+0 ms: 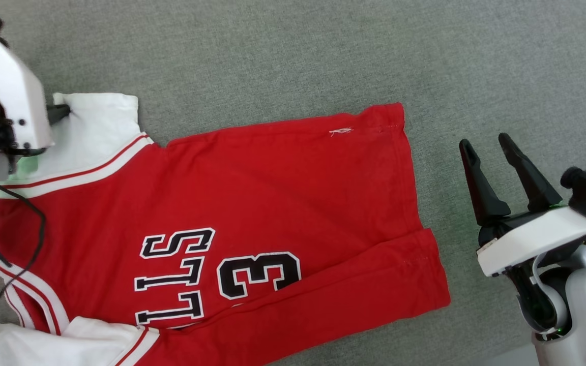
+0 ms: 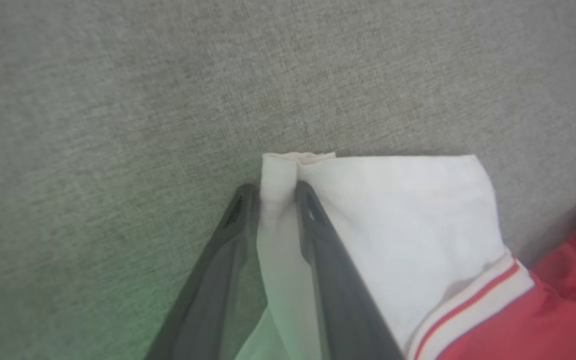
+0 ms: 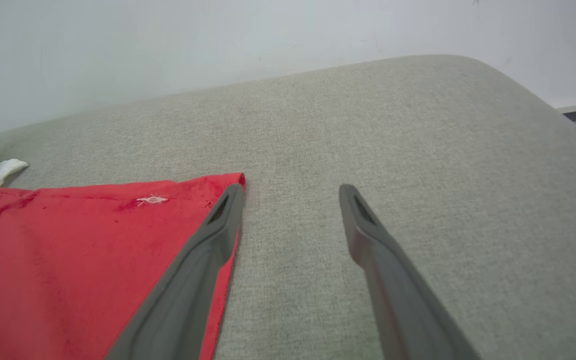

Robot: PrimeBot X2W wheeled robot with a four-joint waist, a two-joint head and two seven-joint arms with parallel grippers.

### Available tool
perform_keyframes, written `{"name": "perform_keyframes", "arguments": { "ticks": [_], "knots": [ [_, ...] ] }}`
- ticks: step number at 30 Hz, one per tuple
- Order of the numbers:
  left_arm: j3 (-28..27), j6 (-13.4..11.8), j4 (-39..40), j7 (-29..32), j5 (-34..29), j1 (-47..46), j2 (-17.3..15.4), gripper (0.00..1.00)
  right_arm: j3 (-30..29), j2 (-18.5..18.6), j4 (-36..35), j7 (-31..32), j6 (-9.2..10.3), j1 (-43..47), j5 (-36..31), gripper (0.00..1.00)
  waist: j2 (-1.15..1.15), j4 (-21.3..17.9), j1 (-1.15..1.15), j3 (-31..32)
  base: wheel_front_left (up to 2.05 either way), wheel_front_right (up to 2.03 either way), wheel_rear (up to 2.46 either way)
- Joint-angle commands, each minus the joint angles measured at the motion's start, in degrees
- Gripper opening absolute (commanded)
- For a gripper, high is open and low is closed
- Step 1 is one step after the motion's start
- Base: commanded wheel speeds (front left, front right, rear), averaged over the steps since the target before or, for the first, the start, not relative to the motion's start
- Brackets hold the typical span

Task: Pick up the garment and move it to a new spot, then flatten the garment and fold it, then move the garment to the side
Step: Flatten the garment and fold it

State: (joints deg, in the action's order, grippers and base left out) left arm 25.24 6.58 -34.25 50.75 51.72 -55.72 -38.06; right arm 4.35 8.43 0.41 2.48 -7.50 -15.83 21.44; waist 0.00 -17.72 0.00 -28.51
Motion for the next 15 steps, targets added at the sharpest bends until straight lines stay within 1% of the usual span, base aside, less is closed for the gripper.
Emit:
{"name": "perform_keyframes", "arguments": {
  "ticks": [1,3,7,12,15],
  "knots": [
    [2.67,-0.14,-2.28,0.88,-0.2,5.13,2.69,0.0,0.09,0.67,0.65,1.58,0.02,-0.99,1.05,1.0,0.0,0.41,0.0,0.7,0.0,0.0,0.0],
    [2.51,-0.3,-2.15,-0.59,-0.69,4.82,3.09,0.0,0.52,1.35,1.65,4.64,0.01,-1.99,3.01,1.0,0.0,0.89,0.0,1.58,0.0,0.0,0.0],
    [2.2,-0.48,-1.96,-3.64,-1.53,3.14,3.72,0.0,0.55,3.35,5.4,14.16,0.02,-5.16,7.03,1.0,0.0,2.54,0.0,3.23,0.0,0.0,0.0],
    [2.19,-0.48,-0.25,-7.83,-2.83,-0.23,5.54,0.0,0.68,5.58,11.46,27.28,0.01,-11.24,10.41,1.0,0.0,6.24,0.0,4.45,0.0,0.0,0.0],
    [2.99,-0.16,1.07,-9.84,-3.72,-1.29,6.97,0.0,0.82,6.47,14.68,32.64,0.02,-15.11,11.33,1.0,0.0,8.72,0.0,4.46,0.0,0.0,0.0]
  ]
}}
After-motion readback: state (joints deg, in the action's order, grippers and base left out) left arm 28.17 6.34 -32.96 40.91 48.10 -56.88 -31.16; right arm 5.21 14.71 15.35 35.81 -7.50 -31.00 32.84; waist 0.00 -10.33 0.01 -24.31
